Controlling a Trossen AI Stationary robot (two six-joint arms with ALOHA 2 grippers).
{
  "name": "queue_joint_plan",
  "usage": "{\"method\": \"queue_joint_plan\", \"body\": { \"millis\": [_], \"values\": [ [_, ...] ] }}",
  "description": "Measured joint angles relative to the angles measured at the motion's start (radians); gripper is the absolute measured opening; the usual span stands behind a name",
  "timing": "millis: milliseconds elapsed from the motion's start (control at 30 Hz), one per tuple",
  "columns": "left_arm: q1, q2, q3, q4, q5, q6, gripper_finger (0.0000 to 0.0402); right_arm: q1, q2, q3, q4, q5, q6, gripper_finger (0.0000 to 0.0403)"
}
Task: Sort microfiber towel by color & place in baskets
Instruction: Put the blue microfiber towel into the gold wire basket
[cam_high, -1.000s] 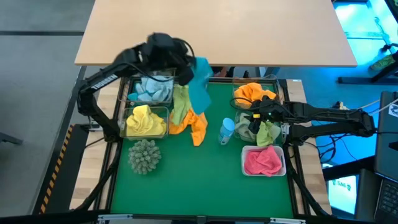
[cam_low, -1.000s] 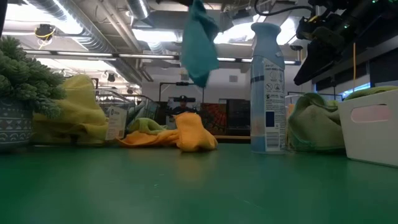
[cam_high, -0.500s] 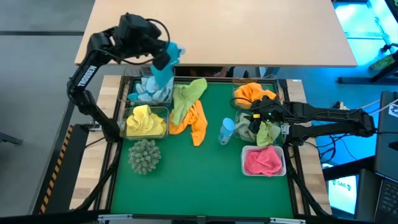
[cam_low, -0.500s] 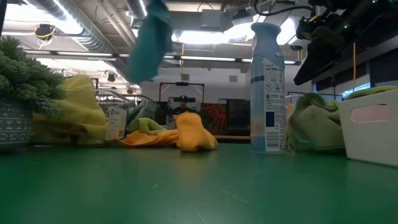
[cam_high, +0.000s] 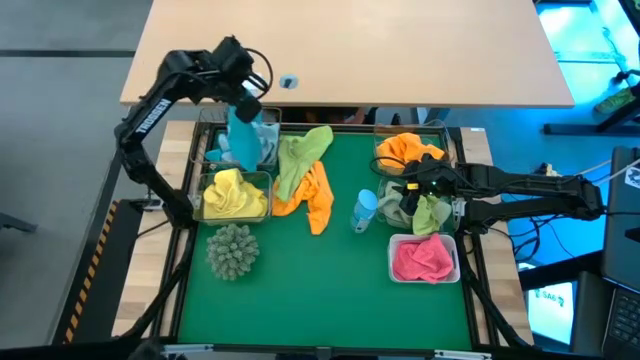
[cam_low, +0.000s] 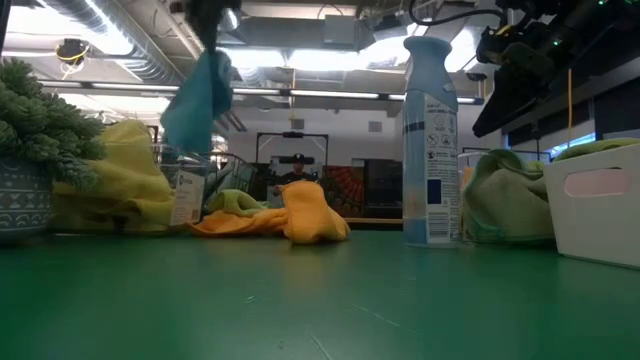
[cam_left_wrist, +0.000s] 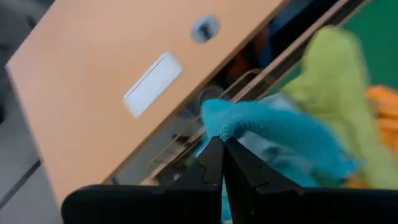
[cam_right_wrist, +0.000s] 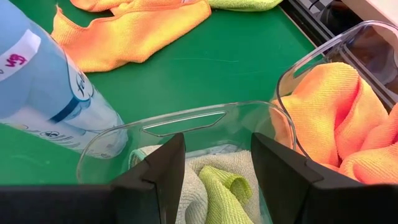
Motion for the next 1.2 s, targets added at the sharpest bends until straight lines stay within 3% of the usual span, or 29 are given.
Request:
{"method": "queue_joint_plan", "body": {
  "millis": [700, 1033, 1200],
  "values": [
    [0.1, 0.0, -0.757, 0.15, -0.01, 0.061, 0.0, 0.0, 0.0, 0.0, -0.002, 0.0, 0.0, 0.0182],
    [0.154, 0.0, -0.917, 0.194, -0.014, 0.06, 0.0001, 0.0, 0.0, 0.0, -0.002, 0.0, 0.0, 0.0182],
    [0.167, 0.0, -0.923, 0.194, -0.016, 0.014, 0.0033, 0.0, 0.0, 0.0, -0.002, 0.0, 0.0, 0.0182]
  ]
}}
